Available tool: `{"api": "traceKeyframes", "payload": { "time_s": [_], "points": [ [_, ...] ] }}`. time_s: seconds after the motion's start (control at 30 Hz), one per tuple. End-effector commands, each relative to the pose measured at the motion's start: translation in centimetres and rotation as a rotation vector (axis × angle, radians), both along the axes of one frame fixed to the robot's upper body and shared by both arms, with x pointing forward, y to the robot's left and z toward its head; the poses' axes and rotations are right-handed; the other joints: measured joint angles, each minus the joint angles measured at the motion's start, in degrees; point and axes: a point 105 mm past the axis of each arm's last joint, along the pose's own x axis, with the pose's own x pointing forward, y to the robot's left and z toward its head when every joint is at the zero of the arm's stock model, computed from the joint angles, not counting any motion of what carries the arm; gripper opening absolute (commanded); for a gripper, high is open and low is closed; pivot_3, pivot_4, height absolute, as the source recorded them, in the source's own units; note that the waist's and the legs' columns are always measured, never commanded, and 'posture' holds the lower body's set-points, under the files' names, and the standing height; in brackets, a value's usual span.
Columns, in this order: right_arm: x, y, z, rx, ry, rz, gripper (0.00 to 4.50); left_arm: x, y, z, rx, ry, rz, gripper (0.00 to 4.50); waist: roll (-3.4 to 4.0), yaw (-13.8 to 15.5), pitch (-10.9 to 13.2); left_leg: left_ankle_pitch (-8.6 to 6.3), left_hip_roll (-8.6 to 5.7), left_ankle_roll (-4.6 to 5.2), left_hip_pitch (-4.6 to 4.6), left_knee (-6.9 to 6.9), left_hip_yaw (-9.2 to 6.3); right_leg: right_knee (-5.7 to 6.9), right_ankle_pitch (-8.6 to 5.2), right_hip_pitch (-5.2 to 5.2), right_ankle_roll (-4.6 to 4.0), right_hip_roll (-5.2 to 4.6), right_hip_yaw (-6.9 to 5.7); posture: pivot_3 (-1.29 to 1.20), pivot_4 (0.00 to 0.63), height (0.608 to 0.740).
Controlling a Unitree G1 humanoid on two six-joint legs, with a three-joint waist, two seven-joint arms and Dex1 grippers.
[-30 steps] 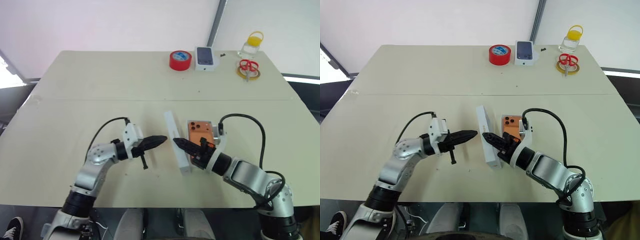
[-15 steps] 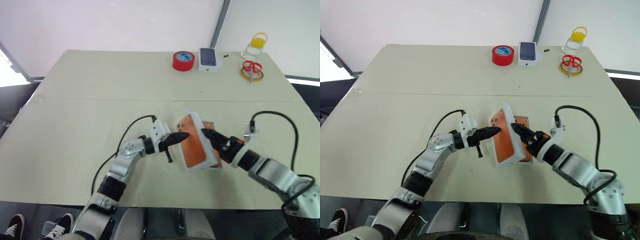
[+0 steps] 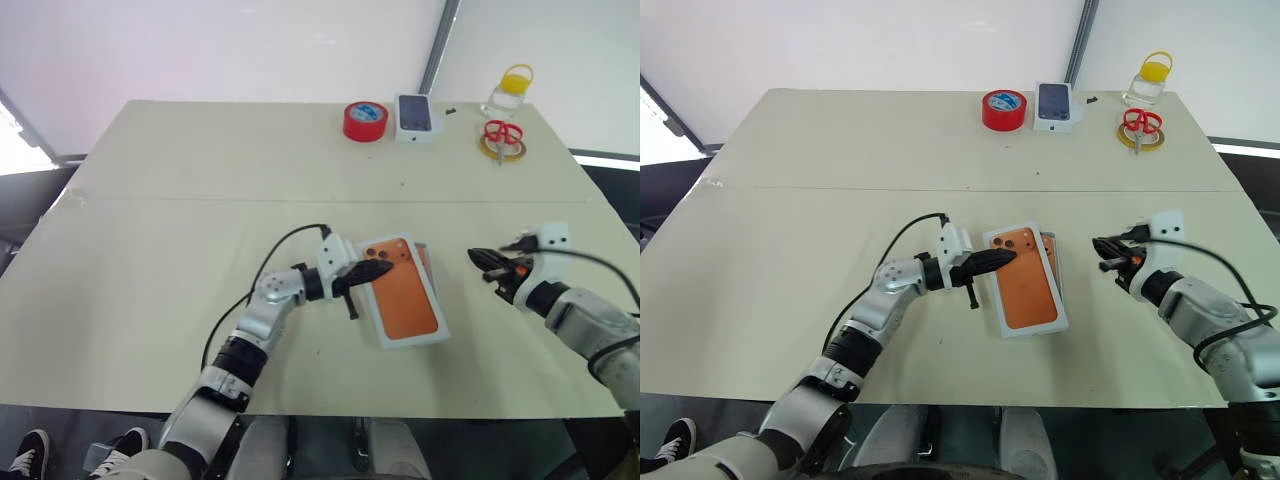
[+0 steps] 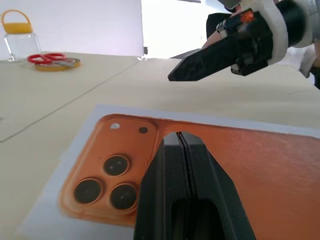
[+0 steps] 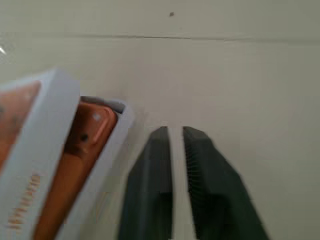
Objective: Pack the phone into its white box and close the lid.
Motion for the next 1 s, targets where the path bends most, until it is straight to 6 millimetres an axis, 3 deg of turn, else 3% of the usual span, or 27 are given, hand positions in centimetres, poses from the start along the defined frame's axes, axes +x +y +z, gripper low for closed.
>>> {"api": "traceKeyframes", "payload": {
  "time_s": [0.03,0.1,0.2,0.37,0.77,1.0],
  "points": [
    [-0.6,0.5,0.9,-0.140,-0.117,0.084,0.05,-1.8,1.9,0.4,0.001,0.036,-0.049,0.00,0.01,0.04,0.00,0.00,0.00,0.00,0.00,-0.02,0.00,0.00,0.00,-0.01,0.00,0.00,0.01,0.00,0.150,0.739],
    [-1.3,1.2,0.9,-0.116,-0.129,0.137,0.05,-2.5,3.1,-1.0,0.054,0.066,-0.031,0.00,0.03,0.14,0.00,-0.01,0.00,0.01,0.00,-0.02,0.00,0.00,0.00,-0.01,-0.01,-0.02,0.02,0.00,0.150,0.739],
    [-2.6,2.5,0.5,-0.101,-0.104,0.251,0.05,-1.9,3.9,-2.5,0.070,0.112,0.051,0.00,0.03,0.54,0.03,0.00,-0.04,0.01,0.01,0.03,-0.01,-0.01,-0.02,0.03,-0.05,-0.10,0.03,0.00,0.150,0.739],
    [-3.4,2.9,-0.3,-0.093,-0.058,0.322,0.05,-0.7,2.2,-2.6,0.008,0.158,0.080,0.00,0.01,1.46,0.04,0.00,-0.09,0.01,0.04,0.19,0.02,-0.01,-0.08,0.12,-0.19,-0.17,0.03,0.00,0.150,0.739],
    [-3.4,3.1,-1.1,-0.062,-0.019,0.298,0.05,0.4,-1.4,-3.5,0.003,0.147,0.032,0.00,0.01,1.76,0.02,0.00,-0.11,0.01,0.05,0.13,0.01,-0.01,0.00,0.11,-0.12,-0.14,0.01,0.00,0.150,0.739],
    [-3.0,3.2,-1.1,-0.046,-0.025,0.269,0.05,1.7,-2.0,-1.9,-0.051,0.108,0.063,0.00,0.01,1.67,0.03,0.00,-0.12,0.01,0.06,0.13,0.01,-0.01,0.04,0.11,-0.05,-0.14,0.01,0.00,0.150,0.739]
  ]
}}
